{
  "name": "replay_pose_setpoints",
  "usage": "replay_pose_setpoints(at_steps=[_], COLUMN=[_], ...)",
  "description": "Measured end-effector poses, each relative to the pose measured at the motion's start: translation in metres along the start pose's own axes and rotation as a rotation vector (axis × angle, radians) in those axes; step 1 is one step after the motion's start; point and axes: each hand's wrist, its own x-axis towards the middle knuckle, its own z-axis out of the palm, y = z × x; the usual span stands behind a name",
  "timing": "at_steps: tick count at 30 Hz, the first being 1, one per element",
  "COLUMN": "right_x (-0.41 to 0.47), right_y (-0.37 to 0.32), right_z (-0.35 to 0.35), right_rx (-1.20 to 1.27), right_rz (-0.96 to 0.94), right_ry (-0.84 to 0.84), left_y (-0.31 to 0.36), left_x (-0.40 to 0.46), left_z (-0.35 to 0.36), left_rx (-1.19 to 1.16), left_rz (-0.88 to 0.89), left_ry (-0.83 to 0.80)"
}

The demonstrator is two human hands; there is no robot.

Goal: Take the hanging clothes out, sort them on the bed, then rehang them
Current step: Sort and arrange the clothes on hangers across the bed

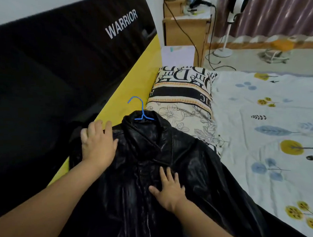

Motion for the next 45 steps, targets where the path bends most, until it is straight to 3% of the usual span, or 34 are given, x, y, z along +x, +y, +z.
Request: replay_pose_setpoints(at_steps=[4, 9, 14, 20, 24, 30, 35, 45], right_x=[0.009, 0.010, -0.002, -0.050, -0.095, -0.178, -0.253, -0.381], right_y=[-0.003, -0.005, -0.013, -0.017, -0.027, -0.020, 0.010, 0.114], right_z=[0.011, 0.011, -0.006, -0.033, -0.049, -0.080, -0.102, -0.126], right_rx=[-0.082, -0.146, -0.213, -0.251, -0.232, -0.327, -0.366, -0.401], right_rz=[0.019, 0.047, 0.057, -0.037, -0.100, -0.206, -0.250, -0.160], right_ry=[0.027, 0.010, 0.016, 0.031, 0.111, 0.167, 0.234, 0.307], left_y=[0.013, 0.016, 0.034, 0.046, 0.060, 0.084, 0.130, 0.232], left_x=[-0.037, -0.046, -0.032, -0.042, -0.061, -0.093, -0.138, -0.230], left_z=[0.033, 0.044, 0.022, -0.029, -0.067, -0.125, -0.177, -0.257], left_rx=[0.072, 0.190, 0.093, -0.154, -0.310, -0.330, -0.388, -0.555], left_rz=[0.249, 0.229, 0.152, 0.199, 0.160, 0.202, 0.248, 0.305], left_ry=[-0.074, -0.393, -0.619, -0.466, -0.568, -0.690, -0.648, -0.539])
